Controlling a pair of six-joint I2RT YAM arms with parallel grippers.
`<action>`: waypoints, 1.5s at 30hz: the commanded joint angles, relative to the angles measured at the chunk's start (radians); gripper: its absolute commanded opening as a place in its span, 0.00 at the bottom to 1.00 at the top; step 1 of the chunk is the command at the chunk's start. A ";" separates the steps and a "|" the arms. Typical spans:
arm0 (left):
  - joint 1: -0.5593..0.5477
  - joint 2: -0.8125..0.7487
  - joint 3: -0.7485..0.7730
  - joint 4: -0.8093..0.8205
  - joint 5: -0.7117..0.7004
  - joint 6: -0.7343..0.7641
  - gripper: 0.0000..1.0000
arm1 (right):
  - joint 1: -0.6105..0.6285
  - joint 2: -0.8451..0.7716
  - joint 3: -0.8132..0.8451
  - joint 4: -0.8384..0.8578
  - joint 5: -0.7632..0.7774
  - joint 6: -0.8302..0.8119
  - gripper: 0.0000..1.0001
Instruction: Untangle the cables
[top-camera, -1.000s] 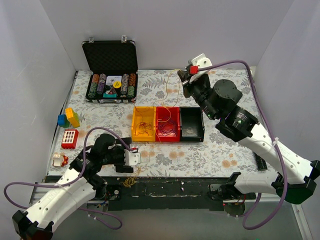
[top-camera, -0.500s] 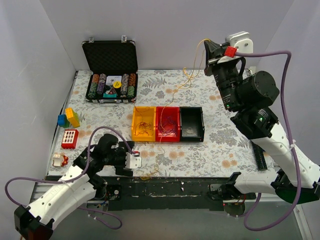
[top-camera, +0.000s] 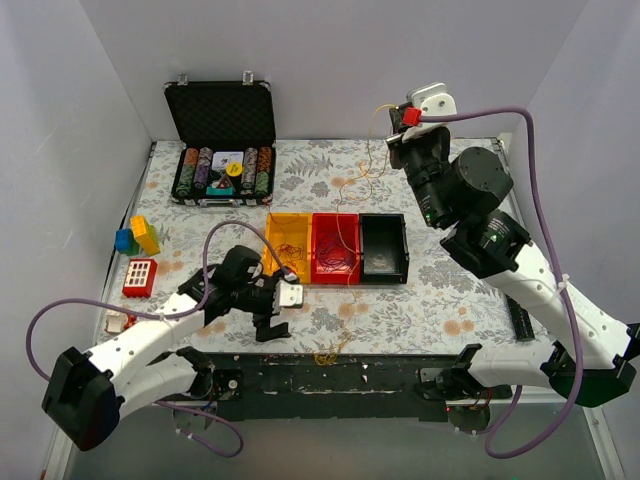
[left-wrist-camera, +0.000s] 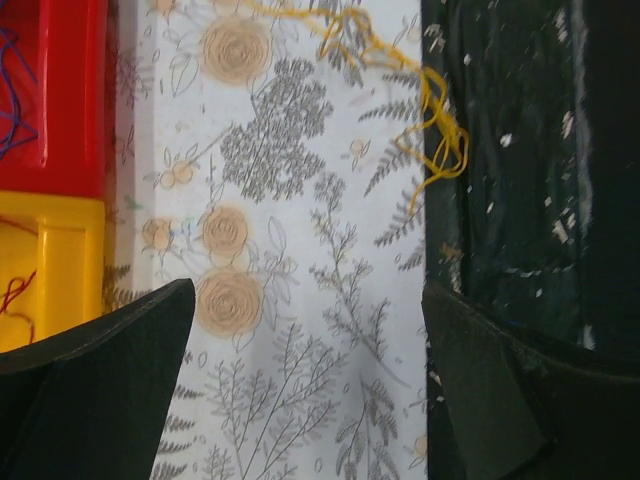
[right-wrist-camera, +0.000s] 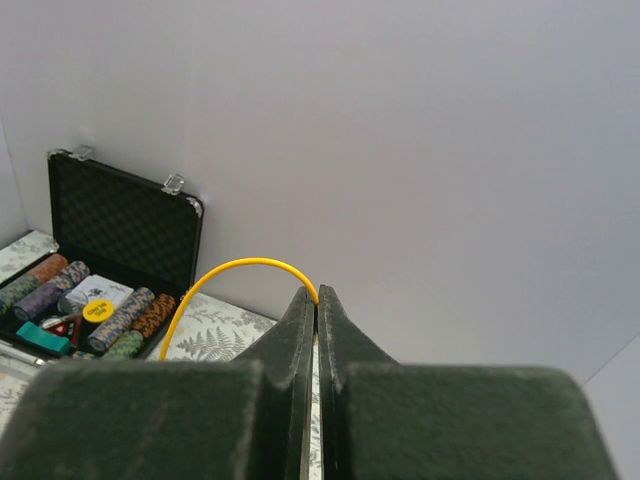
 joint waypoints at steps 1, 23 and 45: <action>-0.068 0.079 0.093 0.086 0.121 -0.230 0.98 | -0.002 -0.014 -0.011 0.040 0.082 -0.023 0.01; -0.364 0.391 0.024 0.514 -0.033 -0.367 0.76 | -0.016 -0.129 -0.135 0.089 0.117 -0.013 0.01; -0.337 0.244 0.018 0.298 -0.434 -0.189 0.00 | -0.046 -0.178 -0.101 0.229 0.240 -0.193 0.01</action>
